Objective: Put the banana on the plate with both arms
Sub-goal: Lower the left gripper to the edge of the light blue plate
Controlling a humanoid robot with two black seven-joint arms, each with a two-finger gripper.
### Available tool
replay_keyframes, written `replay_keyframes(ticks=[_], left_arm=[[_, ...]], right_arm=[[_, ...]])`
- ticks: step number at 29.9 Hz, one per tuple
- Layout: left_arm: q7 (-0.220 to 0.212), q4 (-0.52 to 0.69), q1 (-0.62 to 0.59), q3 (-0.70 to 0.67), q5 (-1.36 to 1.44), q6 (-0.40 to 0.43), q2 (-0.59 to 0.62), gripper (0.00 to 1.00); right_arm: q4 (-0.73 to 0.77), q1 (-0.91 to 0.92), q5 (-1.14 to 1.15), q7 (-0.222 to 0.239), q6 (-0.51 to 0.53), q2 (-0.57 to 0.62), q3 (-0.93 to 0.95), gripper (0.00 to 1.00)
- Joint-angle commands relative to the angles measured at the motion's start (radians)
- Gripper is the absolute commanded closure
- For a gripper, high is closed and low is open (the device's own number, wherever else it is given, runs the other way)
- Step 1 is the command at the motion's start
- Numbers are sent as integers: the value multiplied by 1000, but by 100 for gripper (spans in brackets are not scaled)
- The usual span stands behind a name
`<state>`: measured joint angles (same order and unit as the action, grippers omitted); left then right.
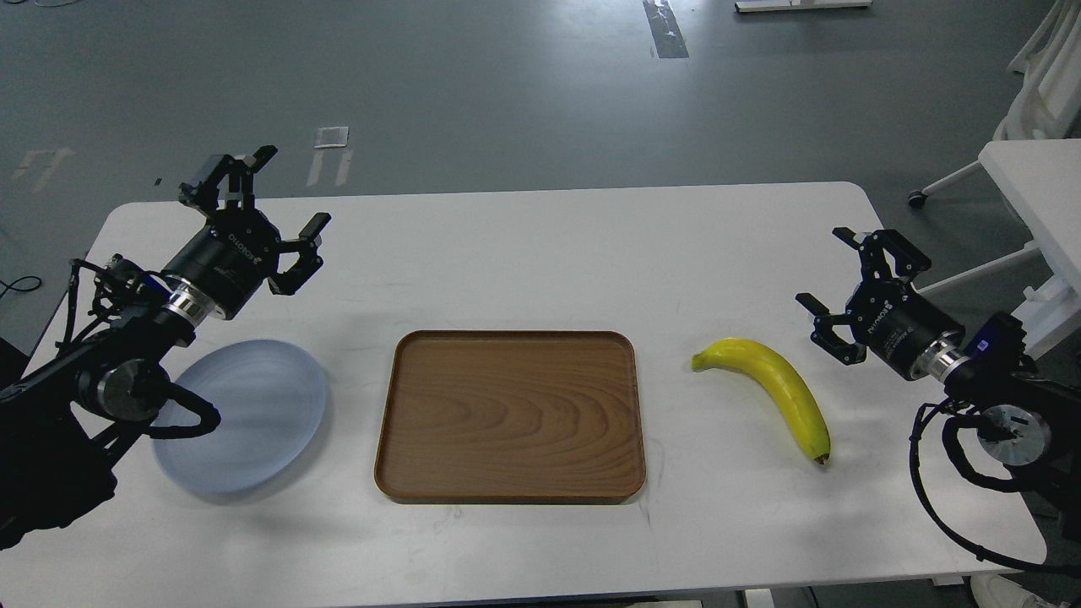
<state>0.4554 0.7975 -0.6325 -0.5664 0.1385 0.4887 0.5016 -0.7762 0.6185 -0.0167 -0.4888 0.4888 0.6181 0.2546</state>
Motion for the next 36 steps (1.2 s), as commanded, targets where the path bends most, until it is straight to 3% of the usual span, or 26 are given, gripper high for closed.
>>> replay_keyframes(ticks=[1,16,19,21,26,31,36], left_arm=[[3,0,13,-1,4,0,0,0],[9,-101,-27,11,81,0,37,0],[33,30,-42,8,279,0,136,0],[33,180,-44,5,492,0,251,0],[33,388,-42,-1,838,0,409,0],[33,477,-42,3,1167,0,511,0],[33,467,-29,20,1481,0,540,0]], right_arm=[[11,1,0,0,0,0,0,0],[23,14,20,0,0,3,-3,0],[23,15,24,0,0,3,-3,0],[23,18,24,0,0,3,-2,0],[29,26,24,0,0,2,-1,0],[51,24,26,0,0,-11,-1,0],[49,24,26,0,0,-29,-1,0]])
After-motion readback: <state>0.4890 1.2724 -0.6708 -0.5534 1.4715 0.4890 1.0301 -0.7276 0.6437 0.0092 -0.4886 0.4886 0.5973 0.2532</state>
